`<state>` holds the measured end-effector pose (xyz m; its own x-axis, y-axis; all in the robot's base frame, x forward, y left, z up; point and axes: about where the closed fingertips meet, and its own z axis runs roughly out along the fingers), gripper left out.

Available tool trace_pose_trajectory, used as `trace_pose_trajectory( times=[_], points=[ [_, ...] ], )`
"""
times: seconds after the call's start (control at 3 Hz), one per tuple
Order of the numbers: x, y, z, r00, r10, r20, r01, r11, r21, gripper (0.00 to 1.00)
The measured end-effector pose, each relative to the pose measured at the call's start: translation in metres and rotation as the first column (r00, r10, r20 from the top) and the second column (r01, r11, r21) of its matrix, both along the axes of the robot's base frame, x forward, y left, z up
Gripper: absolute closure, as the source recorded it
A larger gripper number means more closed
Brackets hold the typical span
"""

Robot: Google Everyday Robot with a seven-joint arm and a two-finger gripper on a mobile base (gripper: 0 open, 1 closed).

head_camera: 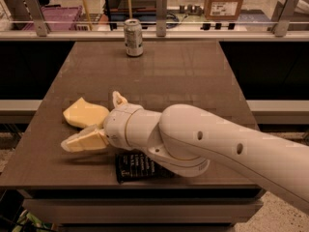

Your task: Move sponge near 7up can

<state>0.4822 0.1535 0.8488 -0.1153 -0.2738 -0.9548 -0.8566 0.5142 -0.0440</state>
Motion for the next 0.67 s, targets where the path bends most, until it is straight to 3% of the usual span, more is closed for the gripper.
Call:
trace_pose_trajectory(
  times=[0.67],
  points=[
    [0.0118, -0.0021, -0.0132, 0.9998, -0.014, -0.012, 0.013, 0.999, -0.029, 0.0]
  ],
)
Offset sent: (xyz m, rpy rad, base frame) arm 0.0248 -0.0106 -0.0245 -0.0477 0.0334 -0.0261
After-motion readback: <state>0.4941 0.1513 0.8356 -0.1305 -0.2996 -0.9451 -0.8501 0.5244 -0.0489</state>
